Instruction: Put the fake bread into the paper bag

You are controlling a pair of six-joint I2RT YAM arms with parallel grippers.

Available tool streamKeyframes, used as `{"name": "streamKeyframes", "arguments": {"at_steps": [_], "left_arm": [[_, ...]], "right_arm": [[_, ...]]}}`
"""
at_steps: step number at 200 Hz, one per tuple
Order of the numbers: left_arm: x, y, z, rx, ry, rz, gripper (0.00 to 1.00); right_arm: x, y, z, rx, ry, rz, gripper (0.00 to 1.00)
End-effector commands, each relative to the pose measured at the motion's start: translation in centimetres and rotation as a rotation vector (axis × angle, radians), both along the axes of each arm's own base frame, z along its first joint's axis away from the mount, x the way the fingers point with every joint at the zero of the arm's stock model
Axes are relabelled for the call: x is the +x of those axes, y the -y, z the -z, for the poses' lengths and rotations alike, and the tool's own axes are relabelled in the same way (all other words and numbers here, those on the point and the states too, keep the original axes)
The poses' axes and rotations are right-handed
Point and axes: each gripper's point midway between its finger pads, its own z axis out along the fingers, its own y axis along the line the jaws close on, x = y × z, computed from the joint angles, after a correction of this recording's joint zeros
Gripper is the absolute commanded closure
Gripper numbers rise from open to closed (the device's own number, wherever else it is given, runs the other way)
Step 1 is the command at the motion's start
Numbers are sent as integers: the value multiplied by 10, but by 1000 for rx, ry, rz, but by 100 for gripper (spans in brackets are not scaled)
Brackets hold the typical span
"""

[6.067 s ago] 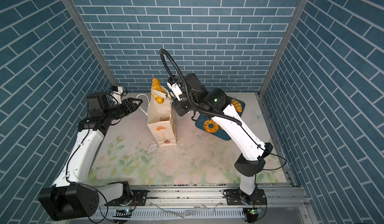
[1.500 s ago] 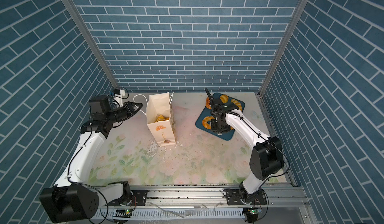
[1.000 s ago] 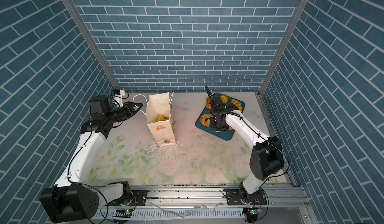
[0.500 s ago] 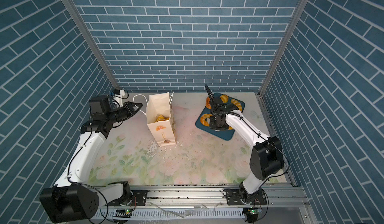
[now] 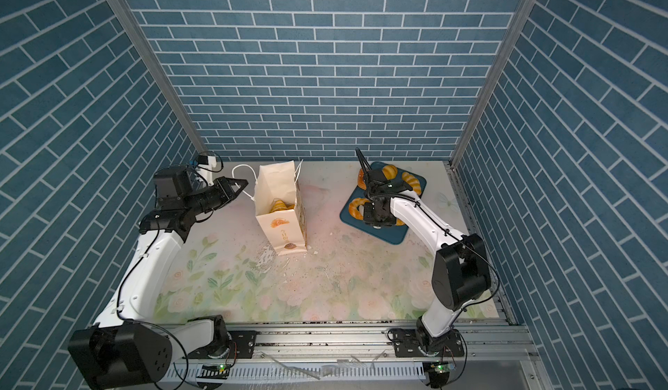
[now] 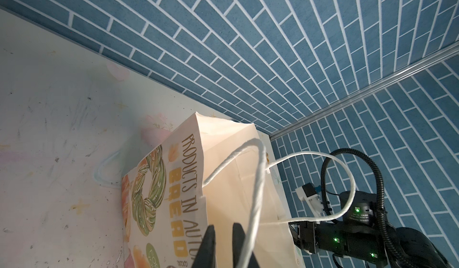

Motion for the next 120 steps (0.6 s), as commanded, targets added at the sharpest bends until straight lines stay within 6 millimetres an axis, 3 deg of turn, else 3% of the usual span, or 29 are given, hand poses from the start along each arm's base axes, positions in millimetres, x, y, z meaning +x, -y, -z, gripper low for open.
{"name": "streamKeyframes", "arguments": {"at_steps": [1,44,90,120], "left_arm": [[-5,-1,2,0,-2,-7,84],[-7,-1,3,2,-1,-8,84],[-6,-1,2,3,0,-8,84],[-4,-1,2,0,-1,-6,84]], "right_arm": [[15,-3,-1,12,29,48,57],[17,-4,6,9,19,58,59],[21,2,-19,13,99,80,59],[23,3,-19,3,103,88,59]]}}
